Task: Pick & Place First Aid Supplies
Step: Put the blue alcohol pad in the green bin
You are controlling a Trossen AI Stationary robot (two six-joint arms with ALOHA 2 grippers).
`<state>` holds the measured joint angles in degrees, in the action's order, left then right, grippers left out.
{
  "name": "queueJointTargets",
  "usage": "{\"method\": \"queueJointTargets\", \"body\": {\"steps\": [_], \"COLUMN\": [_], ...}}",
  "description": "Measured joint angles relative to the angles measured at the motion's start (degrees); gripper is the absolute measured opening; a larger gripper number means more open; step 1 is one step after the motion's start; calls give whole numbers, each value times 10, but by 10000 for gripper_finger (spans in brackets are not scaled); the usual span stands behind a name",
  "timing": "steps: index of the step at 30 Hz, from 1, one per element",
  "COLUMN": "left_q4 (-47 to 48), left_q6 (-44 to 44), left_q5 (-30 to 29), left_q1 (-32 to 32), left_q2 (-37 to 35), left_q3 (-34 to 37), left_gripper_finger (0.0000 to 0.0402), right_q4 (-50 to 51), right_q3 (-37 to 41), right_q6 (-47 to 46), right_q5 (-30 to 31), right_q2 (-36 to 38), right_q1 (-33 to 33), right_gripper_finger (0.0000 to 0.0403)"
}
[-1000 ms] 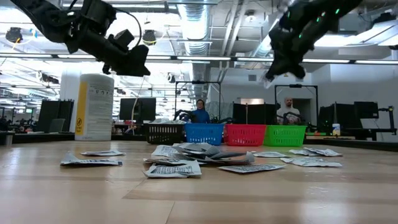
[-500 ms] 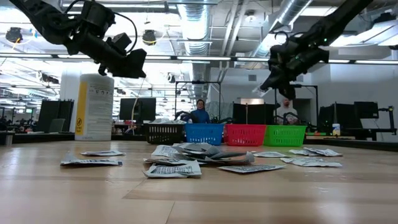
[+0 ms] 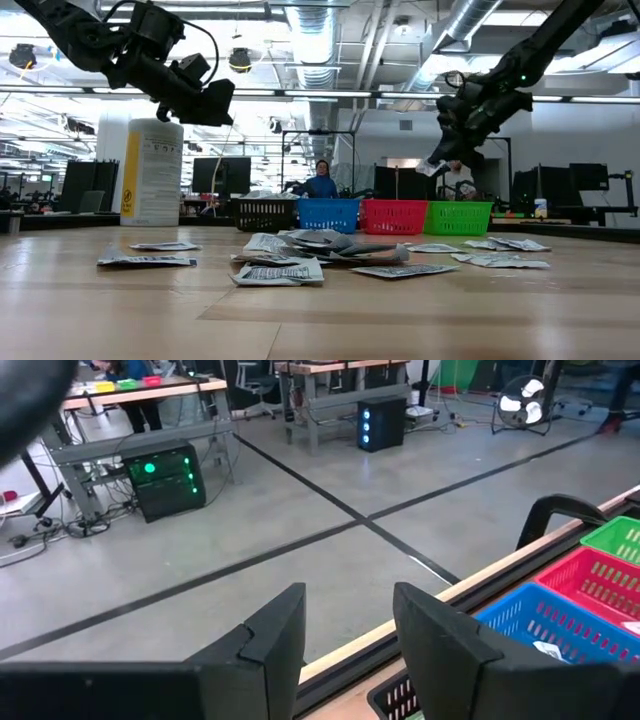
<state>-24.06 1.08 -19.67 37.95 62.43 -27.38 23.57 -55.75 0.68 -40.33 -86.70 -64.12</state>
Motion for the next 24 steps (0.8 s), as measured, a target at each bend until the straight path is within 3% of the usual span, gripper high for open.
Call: {"method": "queueJointTargets", "body": {"steps": [6, 24], "left_q4": [1, -3], "left_q6": [2, 0], "left_q5": [-9, -8], "left_q1": [1, 6], "left_q2": [4, 25], "left_q3": [0, 0], "left_gripper_finger": [154, 154], "right_q4": [3, 4], "right_q3": [0, 0], "right_q6": [14, 14], "right_q5": [45, 46], "right_q2": [0, 0], "right_q1": [-6, -5], "right_gripper_finger": [0, 0]}}
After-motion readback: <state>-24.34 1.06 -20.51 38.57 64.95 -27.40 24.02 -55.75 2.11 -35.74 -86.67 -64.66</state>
